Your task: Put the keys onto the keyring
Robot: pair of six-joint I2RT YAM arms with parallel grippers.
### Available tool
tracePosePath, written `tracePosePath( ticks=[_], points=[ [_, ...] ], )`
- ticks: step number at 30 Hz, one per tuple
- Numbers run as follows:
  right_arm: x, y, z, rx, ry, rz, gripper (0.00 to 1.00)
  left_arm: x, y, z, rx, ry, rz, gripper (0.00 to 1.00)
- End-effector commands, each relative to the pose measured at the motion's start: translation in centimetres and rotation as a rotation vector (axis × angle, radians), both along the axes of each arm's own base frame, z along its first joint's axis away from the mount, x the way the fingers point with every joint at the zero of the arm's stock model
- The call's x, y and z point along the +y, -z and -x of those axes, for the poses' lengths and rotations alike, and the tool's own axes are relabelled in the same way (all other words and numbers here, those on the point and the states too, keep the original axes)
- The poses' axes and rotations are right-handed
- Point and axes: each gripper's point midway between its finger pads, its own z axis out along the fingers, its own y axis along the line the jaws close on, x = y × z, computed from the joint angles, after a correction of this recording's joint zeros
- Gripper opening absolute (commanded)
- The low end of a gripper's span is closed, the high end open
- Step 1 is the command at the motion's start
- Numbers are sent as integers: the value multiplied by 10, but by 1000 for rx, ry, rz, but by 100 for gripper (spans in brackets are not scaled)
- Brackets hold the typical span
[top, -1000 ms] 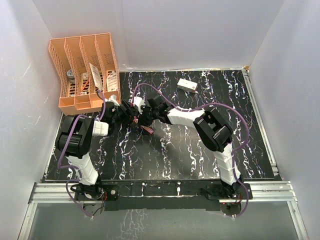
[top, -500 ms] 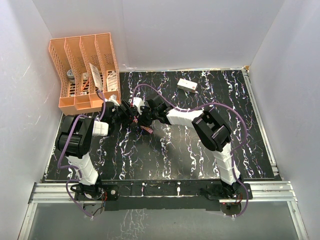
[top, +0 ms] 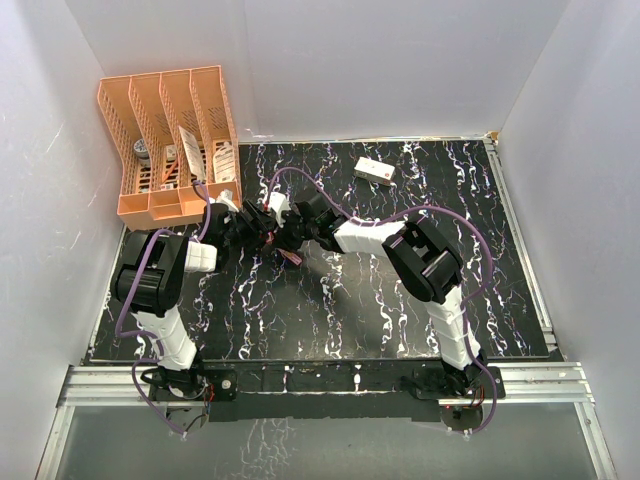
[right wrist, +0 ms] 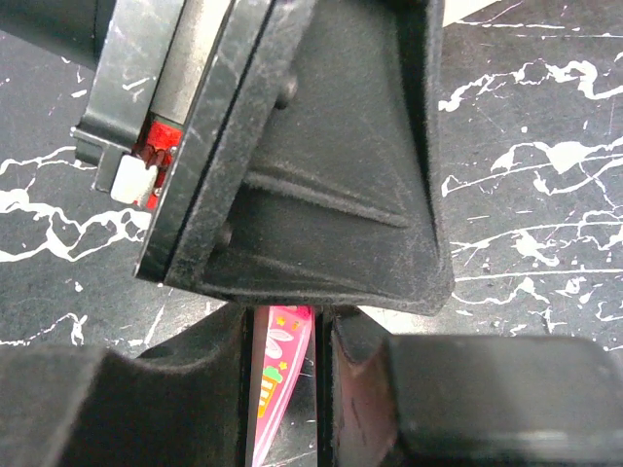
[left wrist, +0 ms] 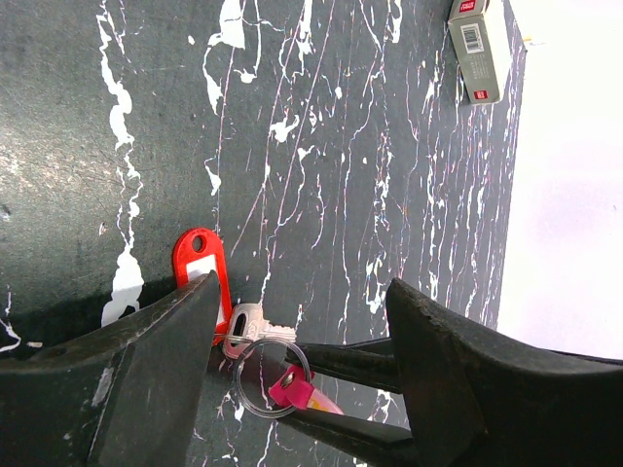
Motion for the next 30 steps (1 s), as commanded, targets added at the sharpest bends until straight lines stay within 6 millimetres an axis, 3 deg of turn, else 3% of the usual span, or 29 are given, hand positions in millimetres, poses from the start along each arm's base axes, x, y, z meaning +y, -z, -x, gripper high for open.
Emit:
tracePosePath(
  ticks=[1,17,24,30],
  points=[
    [10,-26,-10,-67,16,-66,4,1,-1,0,5,7,5,68],
    [2,-24,-7,-67,37,-44,4,2,1,0,7,7,-2,68],
    [-6,-36,-7,-97,70,-50,4,1,0,0,1,15,-3,68],
    [-16,-63,-7,-145,101,-72,4,-5,-3,-2,-31,48,21,68]
  ],
)
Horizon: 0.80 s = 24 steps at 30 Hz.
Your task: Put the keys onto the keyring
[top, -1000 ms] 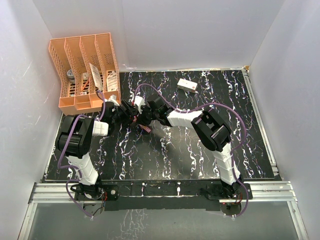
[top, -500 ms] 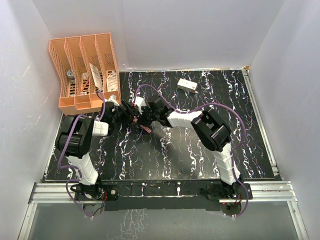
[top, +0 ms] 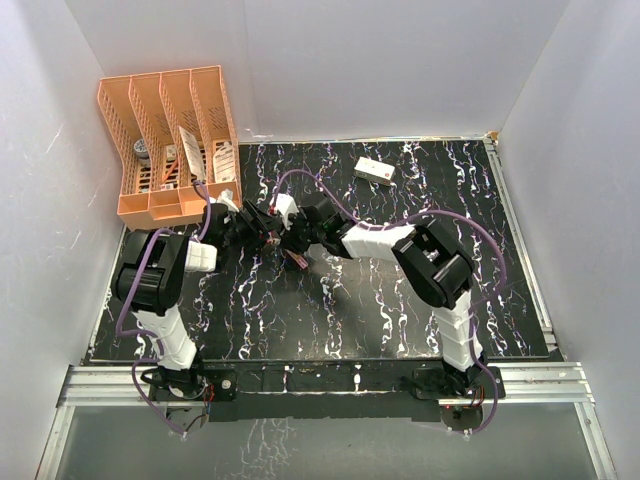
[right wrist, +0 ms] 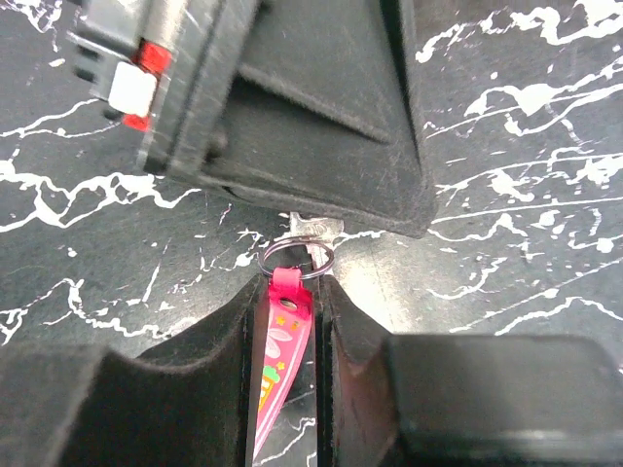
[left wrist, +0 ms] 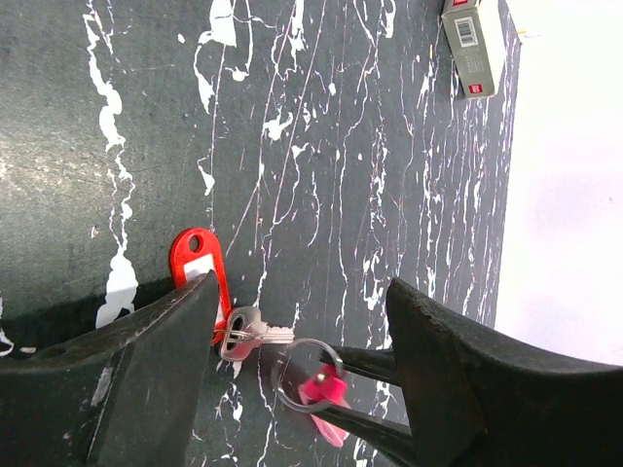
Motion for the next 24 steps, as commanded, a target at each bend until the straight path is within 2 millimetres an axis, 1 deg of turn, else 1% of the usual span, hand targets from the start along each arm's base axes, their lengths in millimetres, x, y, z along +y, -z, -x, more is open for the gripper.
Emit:
tracePosePath(
  ticks=[1,4,9,13,15,16,19,22,24],
  points=[
    [2,-70,-10,-142,33,-101,4,-6,-4,-4,-32,45,27,68],
    [-6,-85,-9,-170,56,-109,4,-10,-6,-6,-47,69,41,68],
    [-27,-99,-10,-190,113,-109,4,-17,-10,-12,-74,109,54,68],
    [-51,-103,-13,-190,176,-93,4,-24,-12,-16,-93,144,68,68],
    [-64,-107,-13,-193,209,-94,4,-29,-10,-16,-89,164,76,68],
    [-71,-113,-13,-200,221,-102,4,-32,-10,-17,-90,174,80,68],
    [-91,-120,-11,-203,256,-111,4,-40,-6,-15,-82,198,80,68],
    [-106,-122,-5,-202,258,-108,4,-47,-5,-12,-85,217,81,68],
    [-110,-119,0,-199,255,-98,4,-52,-4,-10,-83,229,82,68]
  ],
)
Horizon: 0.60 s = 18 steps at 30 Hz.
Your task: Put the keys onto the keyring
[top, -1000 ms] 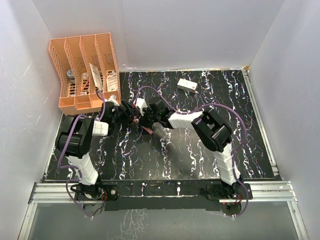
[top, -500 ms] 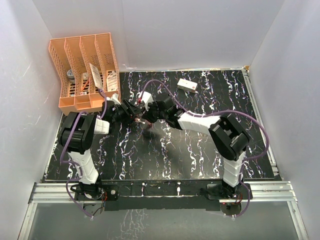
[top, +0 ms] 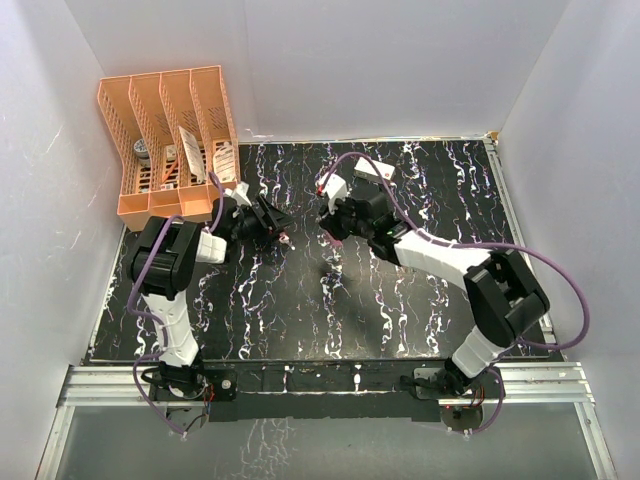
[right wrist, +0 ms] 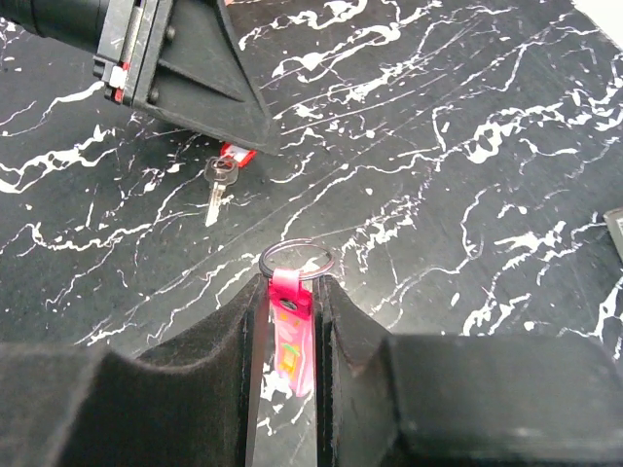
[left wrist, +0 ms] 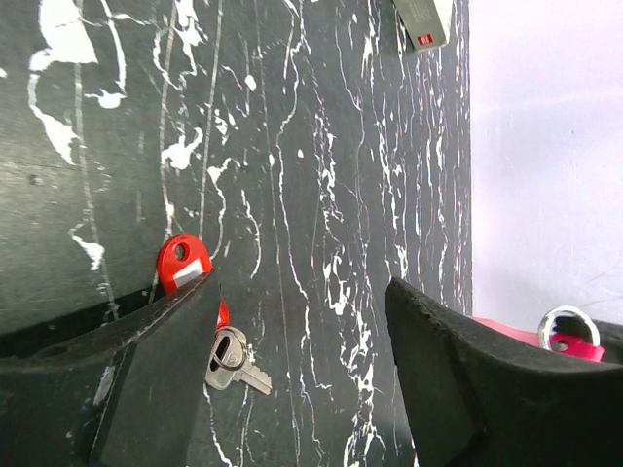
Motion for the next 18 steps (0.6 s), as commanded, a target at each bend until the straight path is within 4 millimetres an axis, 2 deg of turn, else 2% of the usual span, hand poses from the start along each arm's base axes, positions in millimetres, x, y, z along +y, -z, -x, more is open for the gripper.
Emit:
tracePosePath(
  ticks=[1,8,18],
  points=[
    [-9,-26,5,-58,6,-41,4,-18,-3,6,-21,65,0,67],
    [-10,-14,23,-20,-39,-62,4,-33,-2,18,-24,105,-2,67],
    [-1,5,48,48,-134,-110,4,-46,0,37,-17,124,-10,67]
  ],
)
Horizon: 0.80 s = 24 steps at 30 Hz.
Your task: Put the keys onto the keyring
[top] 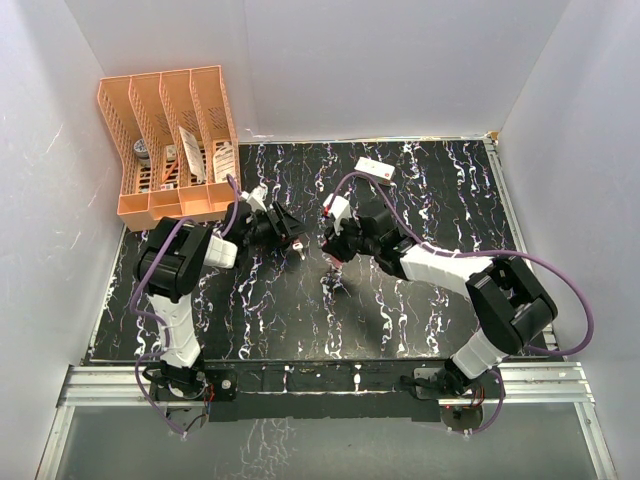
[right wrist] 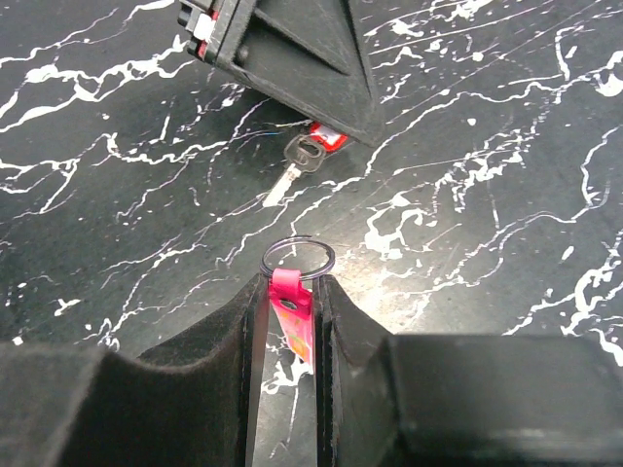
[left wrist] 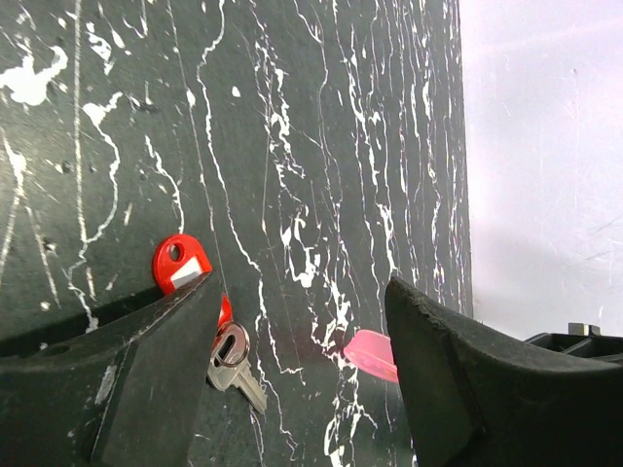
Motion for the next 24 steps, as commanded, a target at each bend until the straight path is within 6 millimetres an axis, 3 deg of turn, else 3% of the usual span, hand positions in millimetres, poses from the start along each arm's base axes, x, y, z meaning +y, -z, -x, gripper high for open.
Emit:
tracePosePath(
  ticks=[1,7,16,24],
  points=[
    [16,-28,4,-54,-55,-112,4,-6,-1,13,-4,18,-9,67],
    [25,-23,10,-25,-86,-134,4,-8,-4,19,-8,11,-7,67],
    [39,-13,7,15,-109,-148,3,0,-21,3,-55,-54,-59,67],
    [47,-4,2,33,-123,-151,3,5,-25,-1,-62,-73,-91,67]
  ],
)
